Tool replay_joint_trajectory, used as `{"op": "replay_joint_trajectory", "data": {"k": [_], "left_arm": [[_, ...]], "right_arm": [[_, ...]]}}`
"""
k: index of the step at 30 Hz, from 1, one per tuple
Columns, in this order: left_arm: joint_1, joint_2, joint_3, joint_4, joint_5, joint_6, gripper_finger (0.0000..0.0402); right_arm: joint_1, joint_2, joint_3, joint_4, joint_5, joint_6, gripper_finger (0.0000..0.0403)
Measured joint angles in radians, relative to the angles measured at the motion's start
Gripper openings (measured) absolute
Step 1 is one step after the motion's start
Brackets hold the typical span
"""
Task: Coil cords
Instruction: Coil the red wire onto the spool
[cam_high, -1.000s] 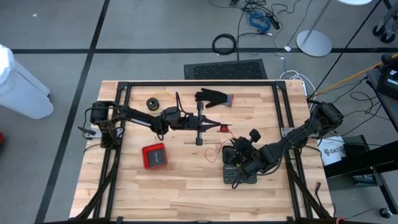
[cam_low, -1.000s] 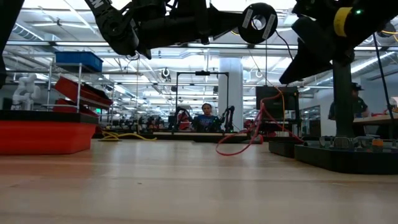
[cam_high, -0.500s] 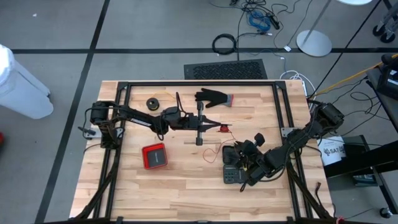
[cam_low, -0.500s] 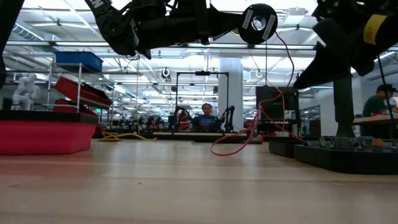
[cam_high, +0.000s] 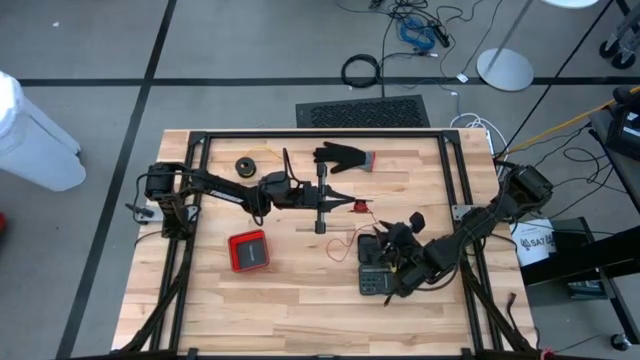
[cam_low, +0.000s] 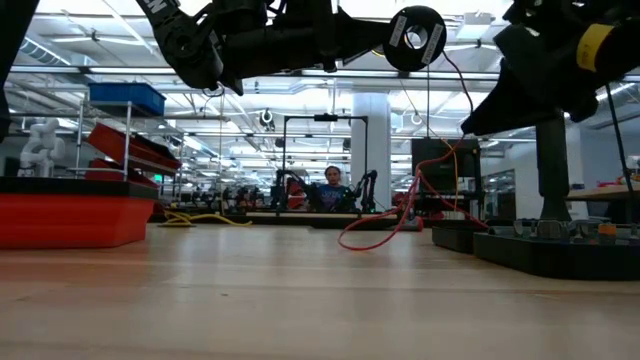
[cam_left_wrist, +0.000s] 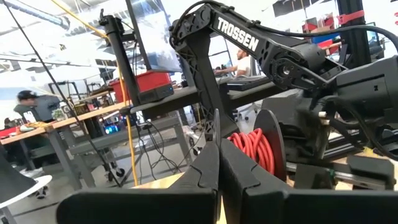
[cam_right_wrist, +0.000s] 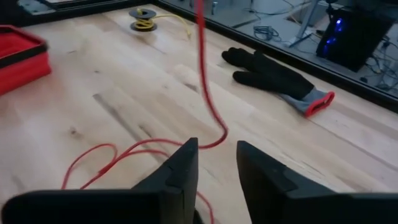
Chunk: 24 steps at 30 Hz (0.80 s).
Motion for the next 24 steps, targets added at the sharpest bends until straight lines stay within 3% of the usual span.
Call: {"op": "replay_joint_trajectory", "data": {"k": [8, 13, 17, 24], "left_arm": [[0.0, 0.0, 0.0, 0.0, 0.0, 0.0, 0.0], [0.0, 0.0, -0.001, 0.0, 0.0, 0.0, 0.0], [0.0, 0.001, -0.001, -0.001, 0.0, 0.001, 0.0], [0.0, 0.003, -0.002, -0.003, 0.0, 0.001, 0.0]], "right_arm": [[-0.036, 0.01, 0.0, 0.019, 0.023, 0.001, 0.0083], [-0.045, 0.058, 0.0, 0.063, 0.023, -0.01, 0.0015], [-0.075, 0.123, 0.0, 0.18, 0.024, -0.049, 0.0002], [-0.174, 0.175, 0.0, 0.462, 0.015, -0.283, 0.0001]]}}
